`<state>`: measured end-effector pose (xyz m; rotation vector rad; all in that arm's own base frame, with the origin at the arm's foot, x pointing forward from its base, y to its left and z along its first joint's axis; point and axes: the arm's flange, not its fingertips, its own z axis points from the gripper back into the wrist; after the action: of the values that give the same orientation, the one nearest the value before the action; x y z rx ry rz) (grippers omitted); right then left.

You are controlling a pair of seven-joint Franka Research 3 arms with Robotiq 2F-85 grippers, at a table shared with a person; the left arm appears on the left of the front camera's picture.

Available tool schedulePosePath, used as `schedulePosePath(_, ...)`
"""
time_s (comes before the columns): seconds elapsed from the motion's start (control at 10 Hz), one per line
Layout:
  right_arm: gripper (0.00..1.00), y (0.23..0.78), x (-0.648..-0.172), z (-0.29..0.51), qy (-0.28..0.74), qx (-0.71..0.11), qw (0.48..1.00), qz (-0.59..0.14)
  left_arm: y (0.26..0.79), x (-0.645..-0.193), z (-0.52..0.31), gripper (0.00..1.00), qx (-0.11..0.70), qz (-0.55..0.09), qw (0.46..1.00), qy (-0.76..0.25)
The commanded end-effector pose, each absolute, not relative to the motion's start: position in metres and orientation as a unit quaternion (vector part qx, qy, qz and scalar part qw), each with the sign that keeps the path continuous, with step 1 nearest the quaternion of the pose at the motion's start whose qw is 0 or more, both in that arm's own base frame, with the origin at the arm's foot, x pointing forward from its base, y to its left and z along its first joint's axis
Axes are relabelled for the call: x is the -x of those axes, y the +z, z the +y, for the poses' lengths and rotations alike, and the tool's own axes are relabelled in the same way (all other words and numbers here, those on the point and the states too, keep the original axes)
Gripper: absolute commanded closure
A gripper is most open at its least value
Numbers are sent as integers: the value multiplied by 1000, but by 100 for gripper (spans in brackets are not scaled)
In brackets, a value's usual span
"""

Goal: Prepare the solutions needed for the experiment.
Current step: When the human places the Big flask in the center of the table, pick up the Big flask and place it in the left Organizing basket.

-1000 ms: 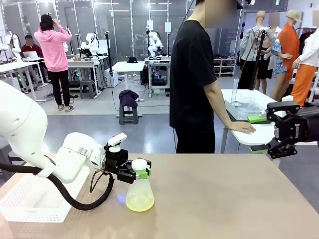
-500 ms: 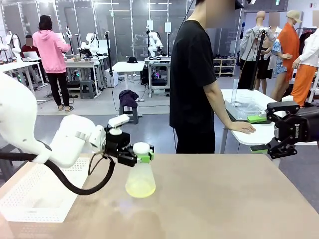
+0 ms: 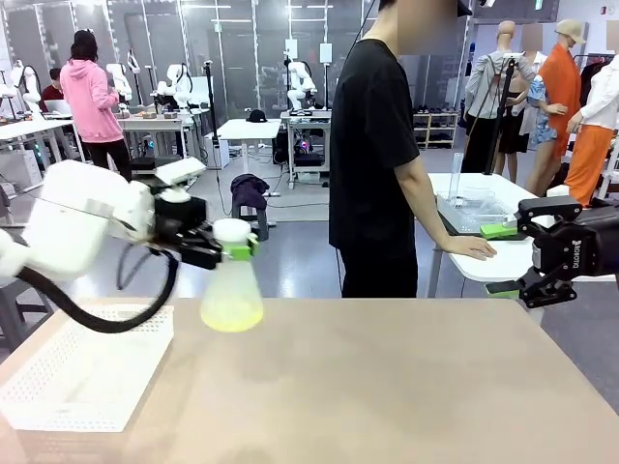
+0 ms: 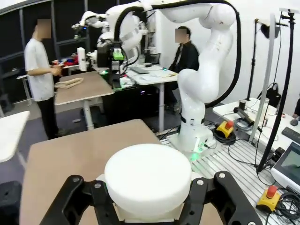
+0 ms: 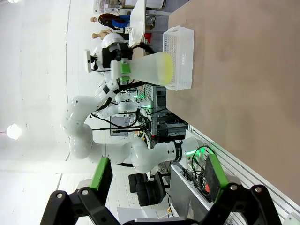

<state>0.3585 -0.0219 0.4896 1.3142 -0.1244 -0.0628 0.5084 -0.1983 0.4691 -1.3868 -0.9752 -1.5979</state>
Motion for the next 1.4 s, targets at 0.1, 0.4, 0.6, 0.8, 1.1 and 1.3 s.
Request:
schedulePosePath(0.1, 0, 490, -359, -22, -28, -613, 787, -60, 487, -483, -95, 100, 482, -456, 433, -610)
schedulePosePath(0.4, 0, 490, -359, -22, -28, -613, 787, -60, 472, -461, 1, 100, 438, -525, 473, -556)
schedulePosePath(0.6, 0, 490, -359, -22, -28, -613, 787, -60, 443, -453, 39, 100, 422, -544, 495, -531)
schedulePosePath(0.8, 0, 490, -359, -22, -28, -613, 787, -60, 411, -451, 64, 100, 411, -561, 514, -502)
schedulePosePath(1.1, 0, 490, -359, -22, -28, -613, 787, -60, 375, -453, 81, 100, 403, -569, 525, -488)
schedulePosePath(1.3, 0, 490, -359, -22, -28, -613, 787, -60, 351, -457, 82, 100, 406, -577, 505, -497)
